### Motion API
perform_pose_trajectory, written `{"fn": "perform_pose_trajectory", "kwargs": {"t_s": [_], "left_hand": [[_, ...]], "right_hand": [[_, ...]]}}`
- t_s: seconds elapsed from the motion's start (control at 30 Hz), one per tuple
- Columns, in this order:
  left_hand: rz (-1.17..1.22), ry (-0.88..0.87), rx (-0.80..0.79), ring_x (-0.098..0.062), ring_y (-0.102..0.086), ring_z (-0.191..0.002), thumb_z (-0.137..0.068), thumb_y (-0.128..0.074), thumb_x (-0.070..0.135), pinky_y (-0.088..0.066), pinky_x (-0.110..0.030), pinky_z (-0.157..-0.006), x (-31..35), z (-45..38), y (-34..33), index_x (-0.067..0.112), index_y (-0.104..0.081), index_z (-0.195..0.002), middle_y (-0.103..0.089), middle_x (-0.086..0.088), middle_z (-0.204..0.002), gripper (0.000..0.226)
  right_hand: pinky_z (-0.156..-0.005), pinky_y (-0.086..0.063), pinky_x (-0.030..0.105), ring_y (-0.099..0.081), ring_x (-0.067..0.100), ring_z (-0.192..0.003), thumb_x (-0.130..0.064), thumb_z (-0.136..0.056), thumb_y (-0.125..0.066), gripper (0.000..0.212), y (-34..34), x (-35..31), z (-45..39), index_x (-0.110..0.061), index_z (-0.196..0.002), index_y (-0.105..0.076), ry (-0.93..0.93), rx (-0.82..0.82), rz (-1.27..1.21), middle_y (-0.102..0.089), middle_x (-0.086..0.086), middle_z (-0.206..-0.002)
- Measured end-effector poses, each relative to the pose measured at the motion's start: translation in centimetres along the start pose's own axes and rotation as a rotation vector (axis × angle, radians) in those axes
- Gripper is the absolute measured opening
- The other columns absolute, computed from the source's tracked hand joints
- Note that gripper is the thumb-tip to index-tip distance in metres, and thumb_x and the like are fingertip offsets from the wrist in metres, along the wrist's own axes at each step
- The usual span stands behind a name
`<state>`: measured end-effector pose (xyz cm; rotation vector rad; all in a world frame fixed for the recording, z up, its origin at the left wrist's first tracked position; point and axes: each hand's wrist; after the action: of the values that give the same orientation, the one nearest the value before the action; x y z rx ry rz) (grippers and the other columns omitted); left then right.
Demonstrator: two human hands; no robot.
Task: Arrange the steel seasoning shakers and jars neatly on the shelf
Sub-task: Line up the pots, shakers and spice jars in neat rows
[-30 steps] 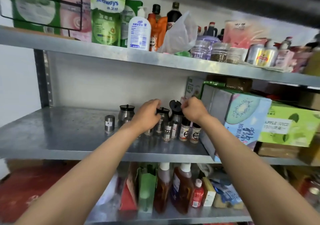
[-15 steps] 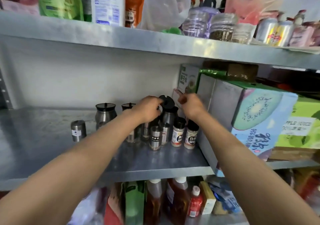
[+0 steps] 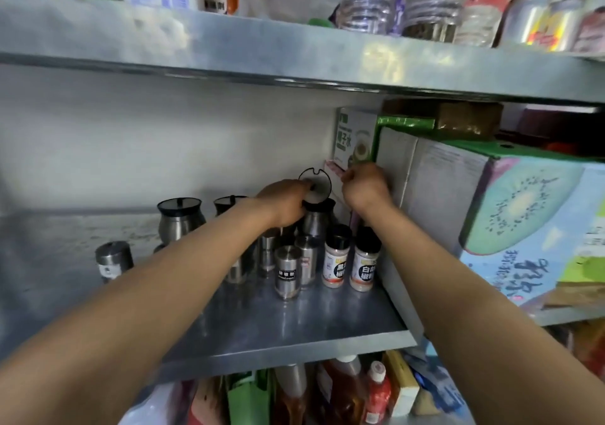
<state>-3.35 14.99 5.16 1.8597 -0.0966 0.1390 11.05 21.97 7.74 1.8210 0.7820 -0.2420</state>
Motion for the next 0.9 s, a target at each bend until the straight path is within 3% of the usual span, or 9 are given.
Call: {"fn": "perform_pose_trajectory", "kwargs": {"t_s": [0.13,0.23,0.43,0.57,0.67,0.8,0.9], "left_hand": [[0.026,0.015,-0.058,-0.028,-0.057,-0.113,-0.090,-0.048,0.016,-0.045,-0.030,-0.084,-0.5,-1.3,-1.0,0.021,-0.044,-0.138,-0.055,-0.010,-0.134,0.048],[0.020,0.016,-0.057,-0.028,-0.049,-0.126,-0.092,-0.048,0.019,-0.042,-0.030,-0.096,-0.5,-1.9,-1.4,0.022,-0.035,-0.144,-0.048,-0.009,-0.143,0.053],[0.041,0.010,-0.061,-0.026,-0.052,-0.122,-0.090,-0.049,0.020,-0.044,-0.039,-0.100,-2.1,-1.8,-0.9,0.024,-0.026,-0.146,-0.049,-0.009,-0.140,0.060],[0.026,0.027,-0.028,-0.026,-0.050,-0.123,-0.095,-0.049,0.029,-0.043,-0.035,-0.098,-4.0,-1.4,-0.2,0.024,-0.031,-0.143,-0.048,-0.009,-0.140,0.052],[0.019,0.047,-0.020,-0.024,-0.050,-0.122,-0.095,-0.048,0.040,-0.043,-0.034,-0.098,-4.9,-0.6,0.1,0.024,-0.034,-0.142,-0.048,-0.007,-0.140,0.051],[0.019,0.053,-0.015,-0.024,-0.048,-0.125,-0.095,-0.049,0.035,-0.042,-0.033,-0.100,-5.8,0.0,0.7,0.024,-0.034,-0.142,-0.046,-0.006,-0.143,0.051],[0.023,0.064,-0.014,-0.025,-0.047,-0.126,-0.095,-0.049,0.028,-0.041,-0.033,-0.100,-6.2,0.2,1.0,0.024,-0.034,-0.143,-0.044,-0.006,-0.144,0.050]], "right_hand": [[-0.092,-0.046,0.023,-0.058,0.027,-0.123,-0.012,-0.100,-0.044,0.031,-0.4,-0.5,-0.8,0.000,-0.119,-0.066,0.019,-0.006,-0.020,-0.061,0.014,-0.134],[-0.091,-0.047,0.022,-0.060,0.026,-0.119,-0.007,-0.098,-0.045,0.029,-1.0,-0.8,-1.4,0.001,-0.114,-0.069,0.036,-0.040,-0.058,-0.064,0.013,-0.129],[-0.097,-0.043,0.024,-0.053,0.028,-0.128,-0.006,-0.098,-0.041,0.036,-2.6,-0.8,-2.4,-0.003,-0.128,-0.061,0.075,-0.159,-0.026,-0.054,0.015,-0.140],[-0.085,-0.037,0.015,-0.054,0.023,-0.126,-0.004,-0.091,-0.057,0.030,-3.0,-1.0,-3.2,-0.006,-0.118,-0.070,0.144,-0.319,0.035,-0.055,0.009,-0.141],[-0.086,-0.035,0.012,-0.049,0.019,-0.130,-0.009,-0.086,-0.069,0.035,-2.8,-1.1,-3.7,-0.006,-0.121,-0.070,0.183,-0.419,0.045,-0.055,0.008,-0.141],[-0.105,-0.035,0.024,-0.048,0.017,-0.128,-0.037,-0.071,-0.076,0.044,-3.8,-1.5,-3.6,-0.015,-0.108,-0.074,0.165,-0.589,0.202,-0.063,0.002,-0.121],[-0.108,-0.040,0.034,-0.048,0.028,-0.127,-0.028,-0.078,-0.072,0.035,-4.3,-1.5,-3.9,-0.010,-0.108,-0.074,0.209,-0.580,0.265,-0.064,0.006,-0.125]]}}
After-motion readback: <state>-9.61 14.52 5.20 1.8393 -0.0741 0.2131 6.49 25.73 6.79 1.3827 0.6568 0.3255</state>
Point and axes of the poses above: each hand's wrist, its own z-axis away from the middle knuckle, its own y-axis out of the back of the hand, x = y × z
